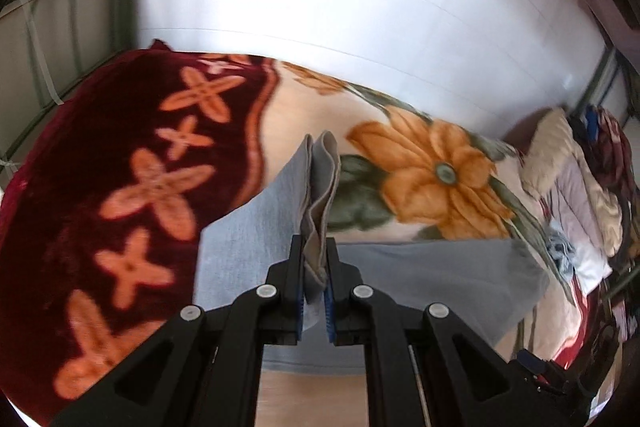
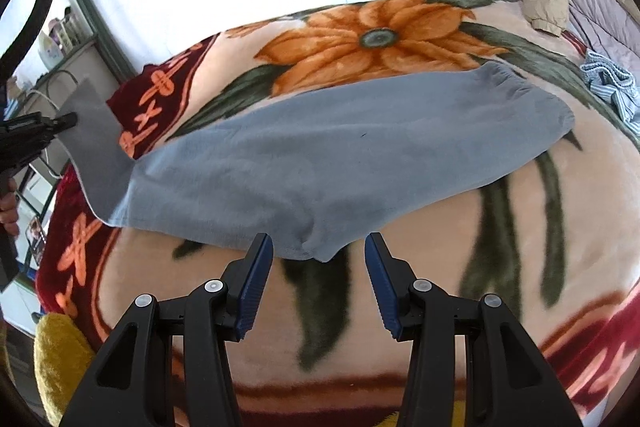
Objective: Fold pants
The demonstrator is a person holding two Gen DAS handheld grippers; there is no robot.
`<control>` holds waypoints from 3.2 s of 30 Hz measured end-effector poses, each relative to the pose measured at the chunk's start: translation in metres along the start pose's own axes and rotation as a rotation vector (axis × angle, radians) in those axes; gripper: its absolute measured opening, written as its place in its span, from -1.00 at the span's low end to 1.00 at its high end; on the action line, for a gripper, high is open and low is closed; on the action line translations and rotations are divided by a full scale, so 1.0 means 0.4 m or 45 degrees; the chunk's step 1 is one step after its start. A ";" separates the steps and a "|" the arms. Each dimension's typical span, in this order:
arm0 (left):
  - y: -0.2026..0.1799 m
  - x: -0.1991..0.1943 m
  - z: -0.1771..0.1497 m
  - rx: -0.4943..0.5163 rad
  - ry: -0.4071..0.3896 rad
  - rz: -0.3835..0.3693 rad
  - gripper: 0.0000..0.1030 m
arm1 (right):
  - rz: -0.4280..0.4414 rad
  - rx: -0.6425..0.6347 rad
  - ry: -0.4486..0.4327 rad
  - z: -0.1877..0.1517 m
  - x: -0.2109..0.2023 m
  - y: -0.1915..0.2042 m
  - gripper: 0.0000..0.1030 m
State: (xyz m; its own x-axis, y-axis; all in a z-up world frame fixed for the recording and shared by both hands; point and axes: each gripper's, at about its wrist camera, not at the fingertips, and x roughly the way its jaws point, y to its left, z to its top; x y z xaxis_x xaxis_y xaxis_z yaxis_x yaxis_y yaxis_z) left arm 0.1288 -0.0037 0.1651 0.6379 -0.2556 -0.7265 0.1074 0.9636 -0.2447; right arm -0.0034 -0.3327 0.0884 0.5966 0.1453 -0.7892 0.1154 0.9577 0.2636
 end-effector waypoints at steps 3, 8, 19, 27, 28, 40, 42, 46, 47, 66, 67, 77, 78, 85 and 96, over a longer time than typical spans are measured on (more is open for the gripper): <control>-0.070 0.042 -0.011 0.032 0.036 -0.027 -0.85 | 0.010 0.034 -0.017 0.004 -0.015 -0.029 -0.05; -0.191 0.116 -0.044 0.088 0.105 -0.075 -0.85 | 0.007 0.069 -0.023 -0.001 -0.027 -0.072 -0.05; -0.397 0.254 -0.118 0.210 0.207 -0.095 -0.85 | 0.018 0.159 -0.021 -0.009 -0.034 -0.161 -0.05; -0.460 0.334 -0.168 0.234 0.271 -0.045 -0.85 | 0.053 0.234 0.000 -0.018 -0.027 -0.202 -0.05; -0.467 0.340 -0.170 0.241 0.272 -0.038 -0.85 | 0.059 0.238 0.000 -0.018 -0.027 -0.203 -0.05; -0.521 0.385 -0.163 0.244 0.279 -0.041 -0.85 | 0.084 0.259 0.014 -0.024 -0.019 -0.212 -0.05; -0.521 0.398 -0.169 0.241 0.294 -0.043 -0.84 | 0.083 0.259 0.015 -0.024 -0.019 -0.212 -0.05; -0.520 0.430 -0.199 0.271 0.382 -0.083 -0.76 | 0.082 0.259 0.018 -0.025 -0.018 -0.210 -0.05; -0.517 0.432 -0.208 0.273 0.389 -0.093 -0.66 | 0.080 0.259 0.021 -0.024 -0.017 -0.210 -0.05; -0.449 0.292 -0.183 0.186 0.187 -0.073 0.02 | -0.051 0.442 -0.004 0.035 -0.012 -0.356 -0.03; -0.448 0.296 -0.178 0.188 0.182 -0.063 0.02 | -0.053 0.444 -0.005 0.038 -0.011 -0.361 -0.03; -0.492 0.428 -0.243 0.342 0.329 0.021 0.05 | -0.078 0.479 -0.037 0.105 0.003 -0.429 0.10; -0.494 0.425 -0.249 0.354 0.318 0.025 0.06 | -0.074 0.505 -0.045 0.114 0.009 -0.442 0.11; -0.448 0.380 -0.245 0.297 0.335 -0.054 0.11 | 0.010 0.647 -0.064 0.155 0.062 -0.496 0.12; -0.298 0.302 -0.240 0.186 0.360 0.096 0.12 | -0.043 0.653 -0.043 0.176 0.141 -0.528 -0.18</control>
State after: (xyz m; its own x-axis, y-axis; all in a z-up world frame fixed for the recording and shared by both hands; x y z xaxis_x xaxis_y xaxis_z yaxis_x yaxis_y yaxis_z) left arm 0.1200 -0.1567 0.0450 0.4134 -0.1749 -0.8936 0.1891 0.9765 -0.1036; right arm 0.0616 -0.5441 0.0273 0.6101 0.1005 -0.7859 0.5046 0.7155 0.4832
